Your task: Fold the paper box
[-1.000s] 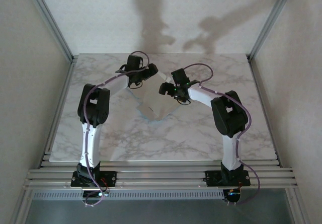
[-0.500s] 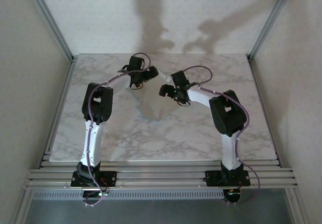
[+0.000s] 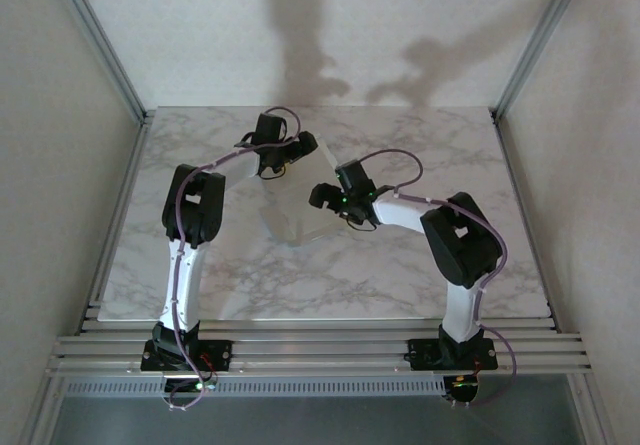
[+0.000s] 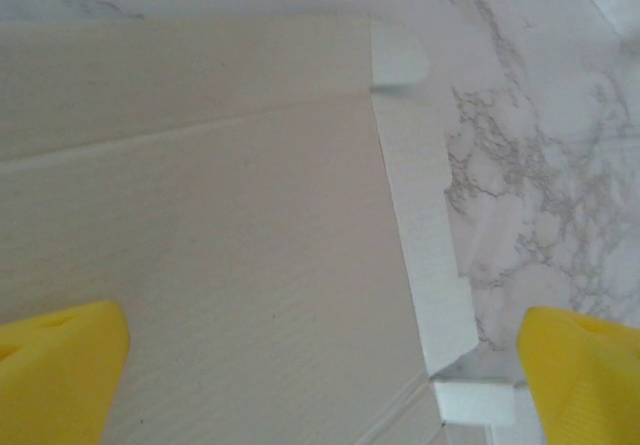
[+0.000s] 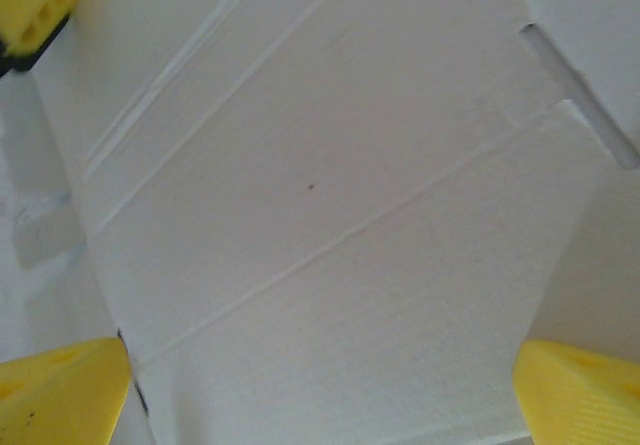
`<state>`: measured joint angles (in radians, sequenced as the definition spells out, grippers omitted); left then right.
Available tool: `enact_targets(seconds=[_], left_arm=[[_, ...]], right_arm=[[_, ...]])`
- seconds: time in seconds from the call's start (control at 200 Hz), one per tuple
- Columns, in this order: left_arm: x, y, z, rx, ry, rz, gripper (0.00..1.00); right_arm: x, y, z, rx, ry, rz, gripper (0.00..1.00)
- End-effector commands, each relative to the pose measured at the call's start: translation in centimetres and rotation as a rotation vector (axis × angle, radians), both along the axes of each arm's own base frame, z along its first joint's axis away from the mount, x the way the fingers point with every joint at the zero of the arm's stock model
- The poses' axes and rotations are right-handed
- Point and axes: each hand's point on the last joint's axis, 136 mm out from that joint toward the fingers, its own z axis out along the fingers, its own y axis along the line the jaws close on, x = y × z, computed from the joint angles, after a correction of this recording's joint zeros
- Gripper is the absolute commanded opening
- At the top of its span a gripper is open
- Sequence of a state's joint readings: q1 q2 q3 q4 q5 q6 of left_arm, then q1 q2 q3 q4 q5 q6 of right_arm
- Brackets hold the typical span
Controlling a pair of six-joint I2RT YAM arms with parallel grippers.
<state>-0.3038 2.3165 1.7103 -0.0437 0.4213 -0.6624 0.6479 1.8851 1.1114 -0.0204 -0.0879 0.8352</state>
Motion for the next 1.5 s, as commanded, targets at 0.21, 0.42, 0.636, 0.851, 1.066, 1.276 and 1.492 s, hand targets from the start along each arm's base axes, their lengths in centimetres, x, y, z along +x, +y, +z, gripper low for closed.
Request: enact_targets(seconds=[0.21, 0.42, 0.636, 0.851, 1.066, 1.276, 1.492], left_arm=[[-4.1, -3.6, 4.0, -0.139, -0.043, -0.141, 0.99], [-5.6, -2.0, 3.3, -0.073, -0.022, -0.137, 0.99], [-7.9, -0.9, 10.0, -0.12, -0.166, -0.103, 0.99], [-13.5, 2.4, 9.0, -0.077, -0.076, 0.001, 0.99], [-19.4, 4.9, 7.9, -0.16, -0.041, 0.122, 0.99], [-22.6, 4.6, 7.5, -0.231, -0.029, 0.145, 0.99], [-23.9, 1.7, 6.4, -0.279, 0.006, 0.102, 0.99]], right_arm=[[-4.9, 2.1, 1.6, 0.095, 0.034, 0.021, 0.99], [-5.8, 1.5, 2.0, 0.074, 0.011, 0.075, 0.99], [-6.0, 1.5, 5.1, 0.101, -0.09, 0.175, 0.99], [-3.3, -0.3, 6.5, 0.083, -0.114, 0.191, 0.99], [1.1, -0.9, 7.4, 0.039, -0.128, 0.202, 0.99], [6.3, 0.9, 7.9, 0.014, -0.14, 0.224, 0.99], [10.2, 3.1, 6.7, -0.005, -0.12, 0.228, 0.99]])
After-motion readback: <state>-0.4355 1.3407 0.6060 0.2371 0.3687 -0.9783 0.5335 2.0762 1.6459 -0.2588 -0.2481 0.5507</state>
